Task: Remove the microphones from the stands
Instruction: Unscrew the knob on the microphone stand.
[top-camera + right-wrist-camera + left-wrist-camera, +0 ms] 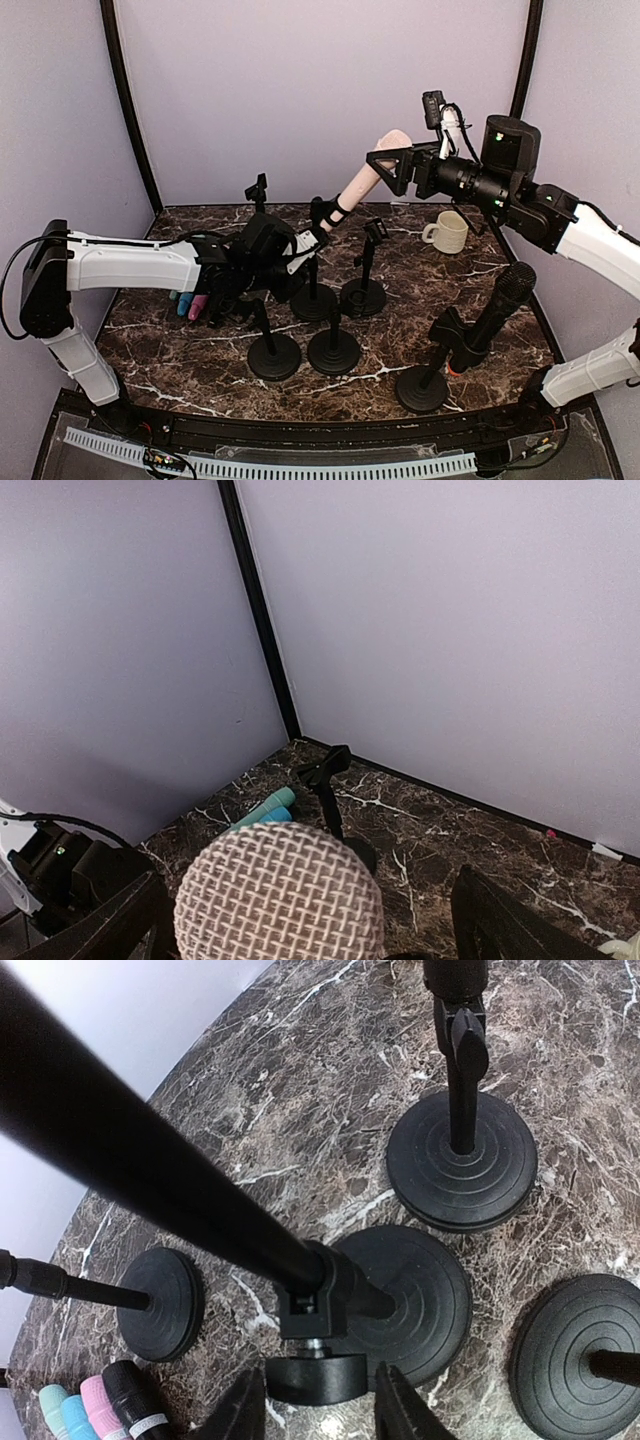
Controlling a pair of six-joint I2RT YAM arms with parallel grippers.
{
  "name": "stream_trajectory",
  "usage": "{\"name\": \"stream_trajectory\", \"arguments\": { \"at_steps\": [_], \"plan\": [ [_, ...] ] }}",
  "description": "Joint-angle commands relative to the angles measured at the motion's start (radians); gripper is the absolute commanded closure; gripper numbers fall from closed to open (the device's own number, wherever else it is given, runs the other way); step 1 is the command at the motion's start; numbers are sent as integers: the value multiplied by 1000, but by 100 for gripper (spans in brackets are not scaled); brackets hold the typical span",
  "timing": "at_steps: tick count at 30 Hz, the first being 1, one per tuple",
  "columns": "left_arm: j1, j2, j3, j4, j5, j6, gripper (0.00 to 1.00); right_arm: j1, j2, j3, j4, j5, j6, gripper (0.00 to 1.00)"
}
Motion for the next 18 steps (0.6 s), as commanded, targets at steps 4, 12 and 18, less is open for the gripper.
{"name": "stream_trajectory", "arguments": {
  "at_steps": [4, 12, 18],
  "plan": [
    [0, 1, 33, 18, -9, 16, 70, 4, -10, 0, 45, 4, 10, 2],
    [10, -5, 19, 15, 105, -43, 83, 4, -9, -1, 44, 1, 11, 2],
    [50, -17, 0, 12, 254, -159, 86, 4, -6, -1, 39, -10, 7, 2]
  ]
}}
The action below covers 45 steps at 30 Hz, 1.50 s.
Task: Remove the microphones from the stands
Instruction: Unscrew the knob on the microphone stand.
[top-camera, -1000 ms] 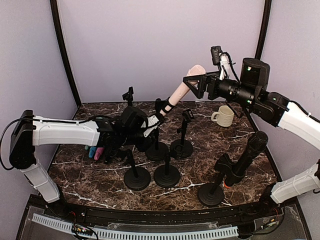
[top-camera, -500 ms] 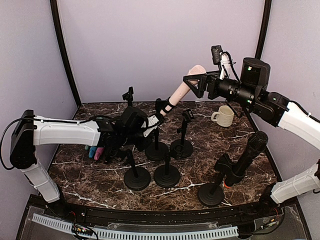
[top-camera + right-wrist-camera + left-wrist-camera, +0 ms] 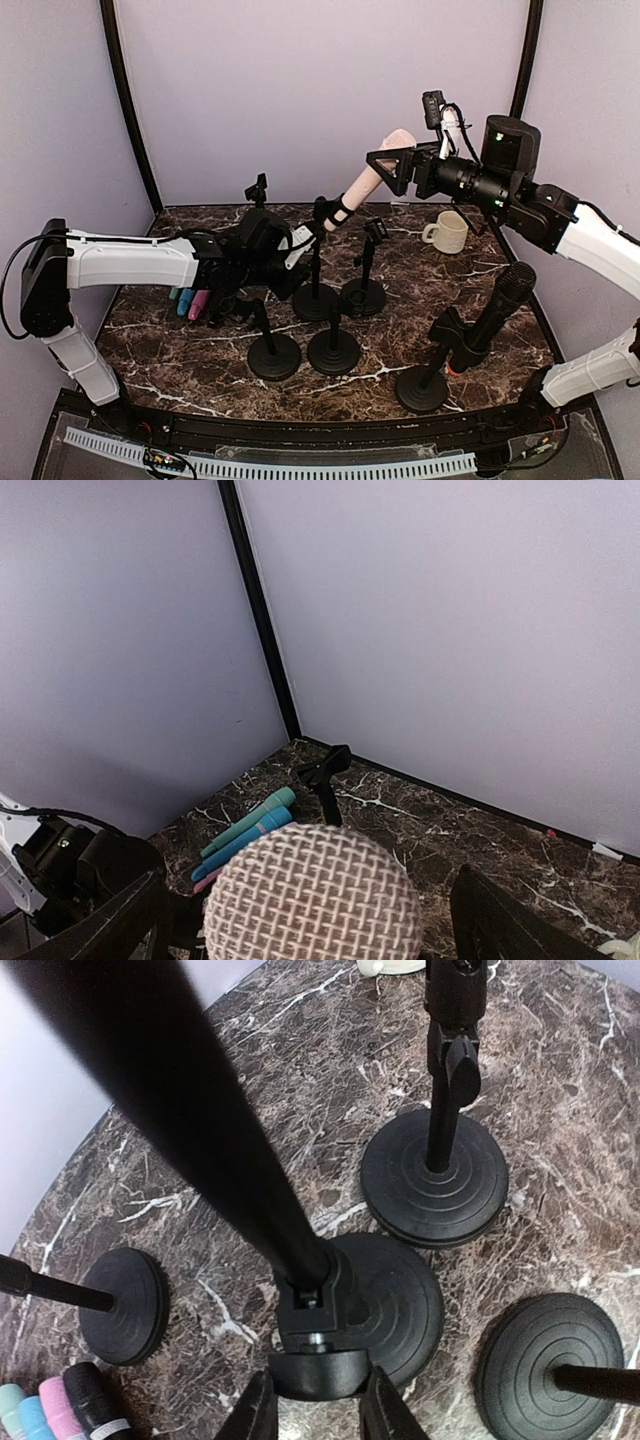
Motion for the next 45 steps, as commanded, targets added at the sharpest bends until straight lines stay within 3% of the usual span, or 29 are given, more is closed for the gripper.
{"name": "stream_trajectory", "arguments": {
  "at_steps": [1, 22, 24, 26, 29, 32, 38, 45],
  "plan": [
    [33, -18, -3, 9, 181, -103, 87, 4, -5, 0, 36, -12, 3, 2],
    [223, -47, -60, 142, 694, -398, 90, 4, 6, 2, 34, -40, 6, 5],
    [229, -59, -69, 170, 703, -402, 87, 4, 3, 0, 33, -38, 5, 5],
    [229, -68, -64, 175, 712, -381, 78, 4, 0, 0, 32, -39, 6, 5],
    [229, -82, -41, 151, 701, -320, 55, 4, -4, -1, 31, -37, 4, 5],
    [228, -113, -47, 147, 655, -277, 42, 4, -8, -6, 34, -32, 4, 5],
    [208, -131, -26, 92, 566, -181, 36, 4, -14, -10, 40, -20, 8, 4],
    [97, -99, 5, -16, 305, -71, 33, 4, -19, -9, 39, -11, 9, 3]
  ]
}}
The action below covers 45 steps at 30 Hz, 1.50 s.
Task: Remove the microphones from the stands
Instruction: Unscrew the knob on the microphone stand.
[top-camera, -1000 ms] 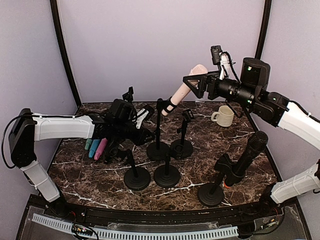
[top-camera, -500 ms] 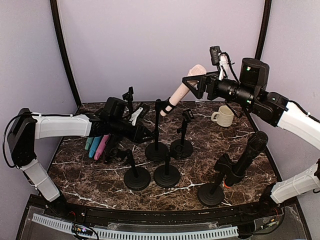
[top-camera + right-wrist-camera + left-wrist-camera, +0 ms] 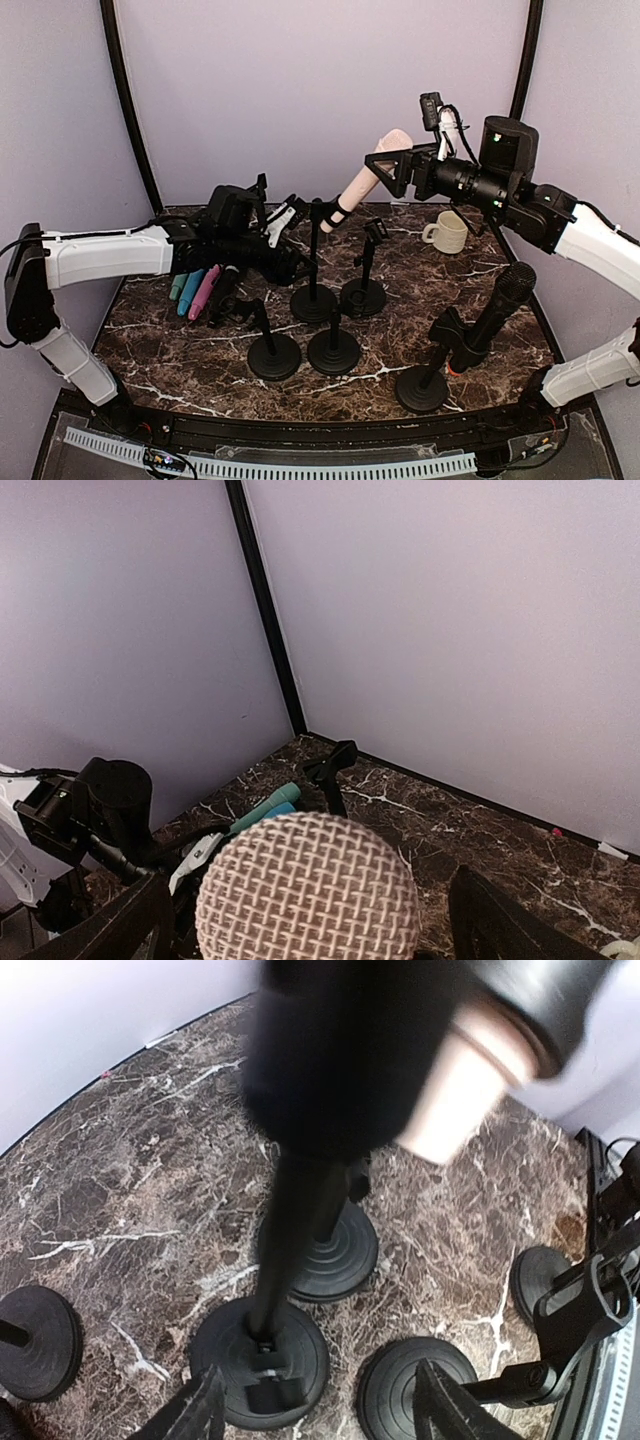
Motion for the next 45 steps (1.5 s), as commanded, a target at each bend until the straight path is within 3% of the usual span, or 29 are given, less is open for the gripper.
{"name": "stream_trajectory", "arguments": {
  "at_steps": [1, 9, 15, 21, 29, 40, 45],
  "plan": [
    [-58, 4, 20, -67, -188, 93, 33, 4, -25, -8, 42, 12, 9, 3],
    [-111, 55, 27, -67, -349, 105, 34, 4, -25, -9, 45, 14, 12, 3],
    [-112, 61, 21, -53, -389, 96, 47, 4, -29, -13, 47, 17, 12, 3],
    [-112, 67, 20, -42, -369, 81, 68, 4, -27, -16, 48, 17, 13, 3],
    [-112, 65, 0, -35, -349, 46, 86, 4, -28, -15, 48, 15, 11, 3],
    [-111, 42, -51, 1, -243, -48, 99, 4, -36, -15, 48, 13, 19, 4],
    [-109, 27, -104, 65, -157, -103, 100, 4, -46, -21, 72, 9, 23, 4]
  ]
}}
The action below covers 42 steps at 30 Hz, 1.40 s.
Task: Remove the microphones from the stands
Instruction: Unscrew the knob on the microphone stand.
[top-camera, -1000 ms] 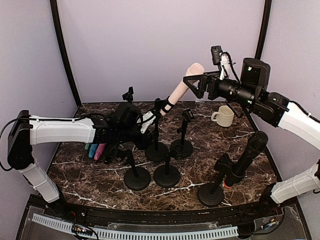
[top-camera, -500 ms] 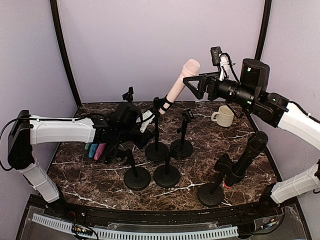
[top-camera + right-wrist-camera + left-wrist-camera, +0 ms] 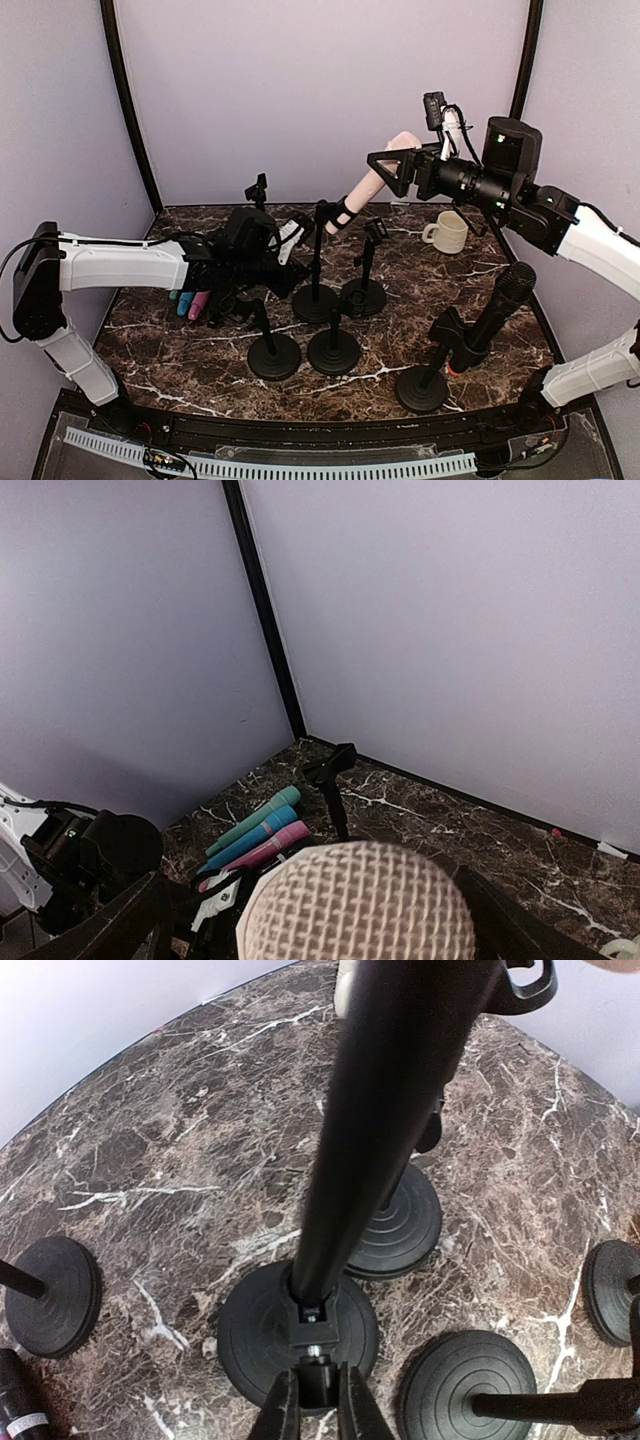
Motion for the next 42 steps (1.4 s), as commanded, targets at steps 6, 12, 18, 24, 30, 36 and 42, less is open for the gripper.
{"name": "stream_trajectory", "arguments": {
  "at_steps": [6, 12, 18, 24, 30, 36, 42],
  "plan": [
    [21, -21, -79, 74, 228, -144, 100, 4, -38, -14, 66, -2, 23, 4],
    [138, -45, -164, 201, 417, -315, 100, 4, -41, -17, 66, -1, 28, 4],
    [208, -15, -185, 297, 607, -458, 100, 4, -26, -12, 67, -3, 31, 3],
    [254, 32, -201, 394, 737, -585, 100, 4, -22, -10, 65, -2, 31, 3],
    [263, 38, -184, 380, 754, -574, 94, 4, -19, -14, 63, -17, 29, 2],
    [263, -38, -134, 258, 675, -409, 40, 1, 35, 41, -25, 6, 35, 1],
    [263, -141, -46, 118, 577, -174, 29, -23, 119, 125, -131, -14, 64, 1]
  ]
}}
